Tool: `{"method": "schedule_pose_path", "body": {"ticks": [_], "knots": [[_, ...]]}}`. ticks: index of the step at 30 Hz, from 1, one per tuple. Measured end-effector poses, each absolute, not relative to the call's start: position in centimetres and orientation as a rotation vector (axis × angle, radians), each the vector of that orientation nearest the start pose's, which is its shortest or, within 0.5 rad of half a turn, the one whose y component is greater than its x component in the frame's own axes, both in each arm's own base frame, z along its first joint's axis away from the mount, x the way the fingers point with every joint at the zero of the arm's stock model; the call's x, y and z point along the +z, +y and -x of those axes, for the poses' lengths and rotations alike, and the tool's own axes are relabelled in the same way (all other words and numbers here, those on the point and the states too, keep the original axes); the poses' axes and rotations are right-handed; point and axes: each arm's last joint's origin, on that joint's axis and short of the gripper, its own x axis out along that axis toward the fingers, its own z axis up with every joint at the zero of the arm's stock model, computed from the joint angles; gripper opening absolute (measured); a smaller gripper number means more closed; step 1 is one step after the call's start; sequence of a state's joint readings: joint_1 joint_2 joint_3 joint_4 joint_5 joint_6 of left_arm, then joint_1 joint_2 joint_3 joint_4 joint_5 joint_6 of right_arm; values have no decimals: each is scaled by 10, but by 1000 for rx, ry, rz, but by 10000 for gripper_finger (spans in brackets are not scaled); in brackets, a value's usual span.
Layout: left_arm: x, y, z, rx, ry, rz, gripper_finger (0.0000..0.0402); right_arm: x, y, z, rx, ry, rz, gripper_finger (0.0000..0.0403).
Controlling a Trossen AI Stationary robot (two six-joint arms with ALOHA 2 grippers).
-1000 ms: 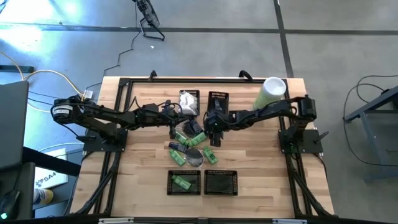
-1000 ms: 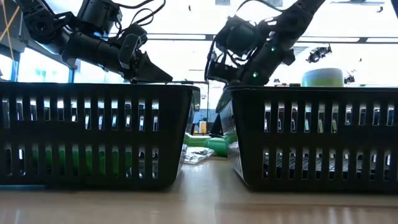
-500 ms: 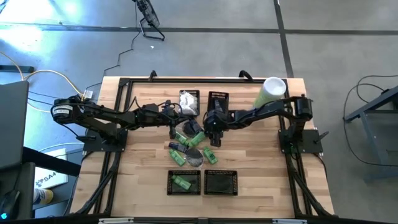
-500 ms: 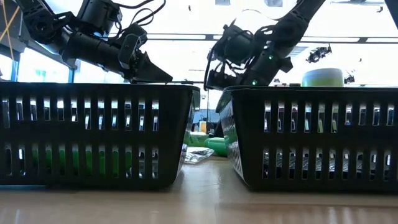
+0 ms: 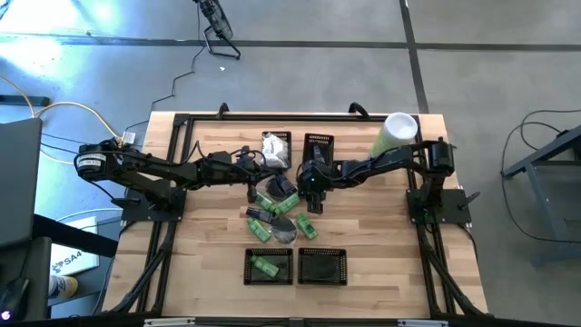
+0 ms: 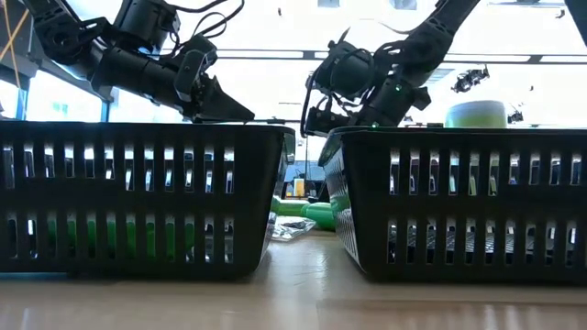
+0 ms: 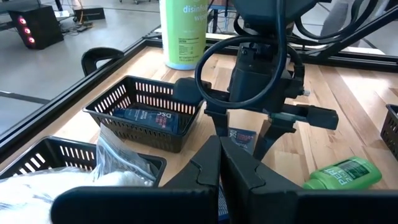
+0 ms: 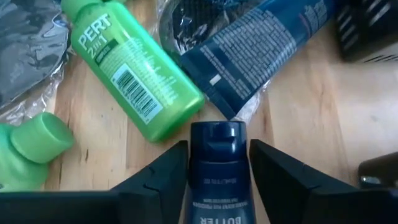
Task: Pick & Place Travel size toiletries
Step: Put the blue shave cream into the top right black bin
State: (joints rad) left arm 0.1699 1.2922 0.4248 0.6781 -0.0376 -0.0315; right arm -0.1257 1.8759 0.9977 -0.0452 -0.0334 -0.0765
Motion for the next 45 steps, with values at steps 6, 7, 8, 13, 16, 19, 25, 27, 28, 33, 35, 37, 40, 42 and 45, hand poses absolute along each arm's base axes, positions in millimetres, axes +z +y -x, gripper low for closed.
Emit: {"method": "schedule_pose_path", "body": {"ticks": [6, 7, 8, 13, 16, 19, 25, 27, 28, 33, 35, 37, 40, 42, 45], "knots": [[191, 43, -243, 210, 186, 44, 6, 128, -44, -358, -47, 921, -1, 117], [191, 43, -243, 210, 186, 44, 6, 128, -44, -358, -46, 921, 0, 117], [191, 43, -243, 210, 186, 44, 6, 128, -44, -358, -46, 921, 0, 117], [191, 43, -243, 210, 186, 44, 6, 128, -44, -358, -47, 921, 1, 138], [191, 43, -243, 210, 186, 44, 6, 129, -44, -357, -47, 921, 2, 132], [191, 43, -243, 210, 186, 44, 6, 138, -44, -356, -49, 901, 7, 116], [191, 43, -243, 210, 185, 44, 6, 175, -44, -349, -83, 808, 28, 118], [191, 43, -243, 210, 186, 44, 6, 191, -45, -345, -131, 762, 50, 123], [191, 43, -243, 210, 186, 44, 6, 200, -47, -342, -161, 738, 59, 125], [191, 43, -243, 210, 183, 44, 6, 232, -61, -328, -320, 641, 73, 118], [191, 43, -243, 210, 183, 44, 6, 241, -69, -324, -374, 606, 50, 117], [191, 43, -243, 210, 184, 44, 6, 244, -79, -320, -413, 591, 15, 119], [191, 43, -243, 210, 184, 44, 6, 243, -94, -316, -454, 588, -27, 120], [191, 43, -243, 210, 184, 44, 6, 240, -102, -315, -466, 589, -60, 118], [191, 43, -243, 210, 184, 44, 6, 234, -115, -313, -482, 597, -141, 118]]}}
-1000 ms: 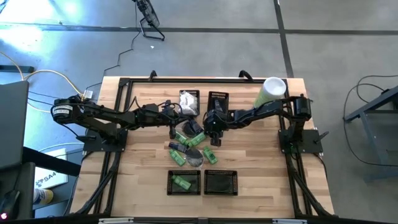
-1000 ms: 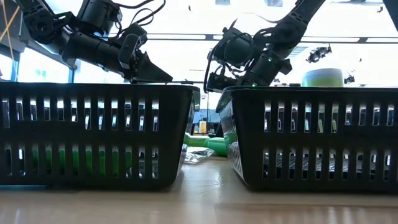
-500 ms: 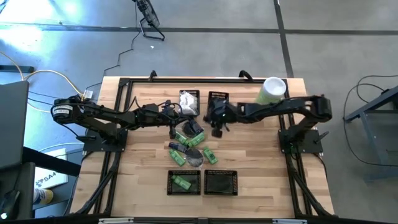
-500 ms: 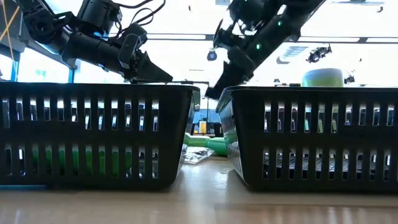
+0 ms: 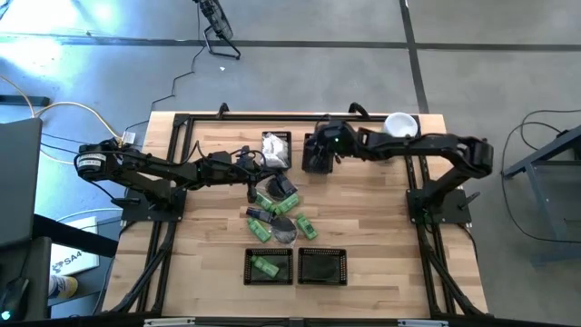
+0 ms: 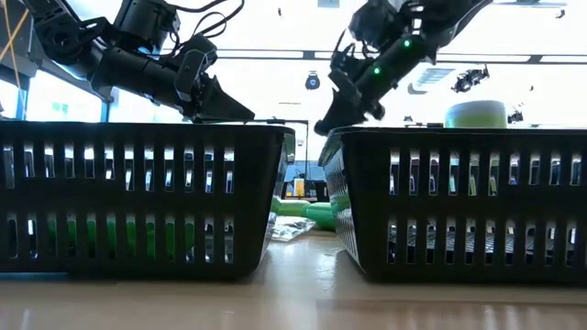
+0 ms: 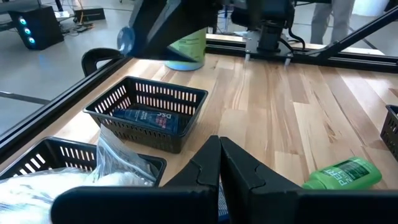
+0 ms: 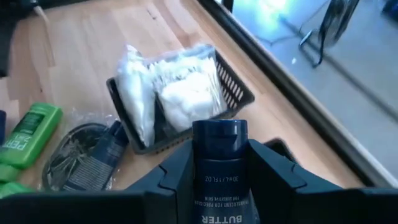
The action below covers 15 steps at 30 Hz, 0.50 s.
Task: Pick & Place Travel size toiletries
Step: Put the blue shave cream into the top right black bin
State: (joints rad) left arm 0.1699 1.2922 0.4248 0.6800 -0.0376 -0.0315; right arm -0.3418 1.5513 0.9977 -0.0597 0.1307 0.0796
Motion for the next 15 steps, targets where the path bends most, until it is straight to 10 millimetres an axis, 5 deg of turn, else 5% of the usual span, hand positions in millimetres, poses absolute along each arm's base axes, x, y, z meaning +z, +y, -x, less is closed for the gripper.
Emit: {"method": "schedule_pose_path", "body": {"ticks": [15], "knots": [[191, 43, -243, 210, 186, 44, 6, 199, -135, -318, -502, 690, -253, 122]]}}
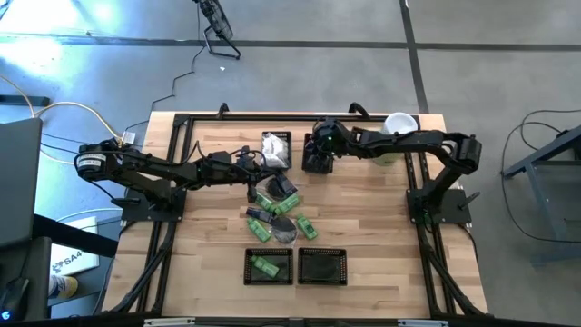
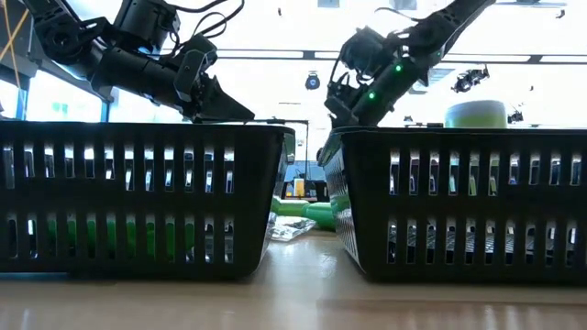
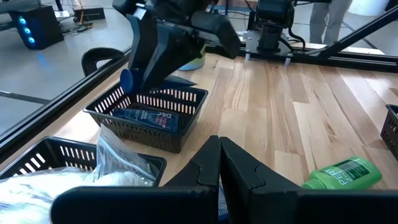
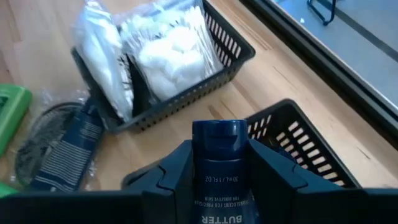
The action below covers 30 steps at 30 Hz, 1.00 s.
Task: Pick & Place Travel size toiletries
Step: Put the blue shave cream into the top right black bin, then put the green shampoo into the bottom left black bin
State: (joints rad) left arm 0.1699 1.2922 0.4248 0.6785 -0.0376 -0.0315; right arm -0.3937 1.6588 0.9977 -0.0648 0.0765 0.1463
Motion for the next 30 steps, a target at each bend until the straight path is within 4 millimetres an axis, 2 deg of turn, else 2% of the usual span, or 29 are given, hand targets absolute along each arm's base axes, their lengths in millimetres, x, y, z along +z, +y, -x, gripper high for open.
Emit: {"method": "schedule_pose_path", "body": {"ticks": [6, 17, 23, 30], "knots": [[191, 43, -243, 210, 185, 46, 6, 195, -138, -318, -510, 705, -247, 129], [191, 43, -243, 210, 185, 47, 6, 197, -139, -317, -553, 710, -190, 206], [191, 43, -243, 210, 185, 47, 6, 224, -133, -310, -532, 623, -187, 201], [191, 43, -243, 210, 186, 45, 6, 261, -111, -301, -480, 506, -156, 170]]}}
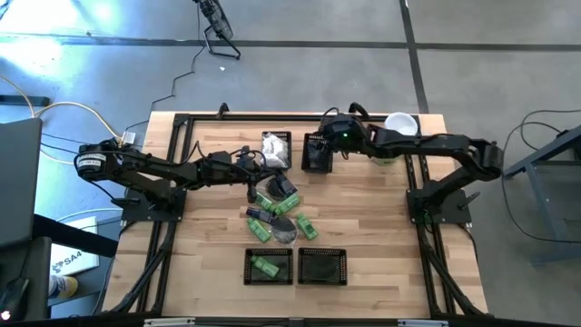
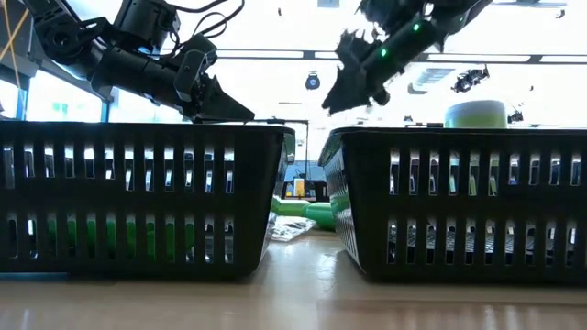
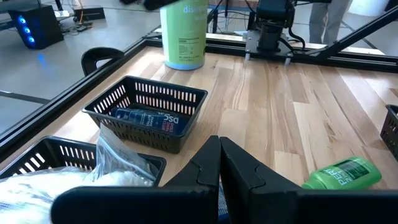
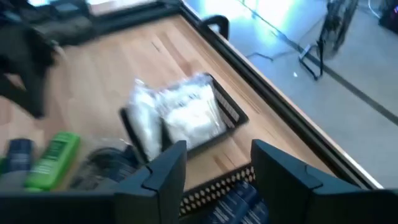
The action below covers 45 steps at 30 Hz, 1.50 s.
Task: Pick & Place Travel size toiletries
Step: Put the green shampoo into the bottom left black bin
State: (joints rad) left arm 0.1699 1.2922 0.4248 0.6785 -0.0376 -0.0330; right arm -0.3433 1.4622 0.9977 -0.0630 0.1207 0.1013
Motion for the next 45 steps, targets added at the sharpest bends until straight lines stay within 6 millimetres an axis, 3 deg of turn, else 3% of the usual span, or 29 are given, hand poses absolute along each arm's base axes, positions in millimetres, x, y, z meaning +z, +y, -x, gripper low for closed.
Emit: {"method": "schedule_pose_path", "body": {"ticks": [9, 15, 20, 22, 34, 41, 45], "knots": [[190, 43, -243, 210, 193, 44, 6, 280, -79, -285, -402, 547, -151, 139], [188, 43, -242, 210, 217, 49, 6, 278, -61, -284, -423, 584, -201, 79], [188, 43, -242, 210, 217, 48, 6, 261, -49, -285, -380, 578, -192, 14], [188, 43, -242, 210, 217, 49, 6, 250, -46, -284, -353, 559, -209, 8], [188, 43, -242, 205, 217, 55, 6, 199, -39, -267, -99, 337, -246, 4], [188, 42, -242, 220, 200, 210, 6, 185, -56, -254, -102, 320, -199, 4], [188, 42, -242, 226, 193, 273, 6, 188, -72, -250, -21, 274, -175, 4]]}}
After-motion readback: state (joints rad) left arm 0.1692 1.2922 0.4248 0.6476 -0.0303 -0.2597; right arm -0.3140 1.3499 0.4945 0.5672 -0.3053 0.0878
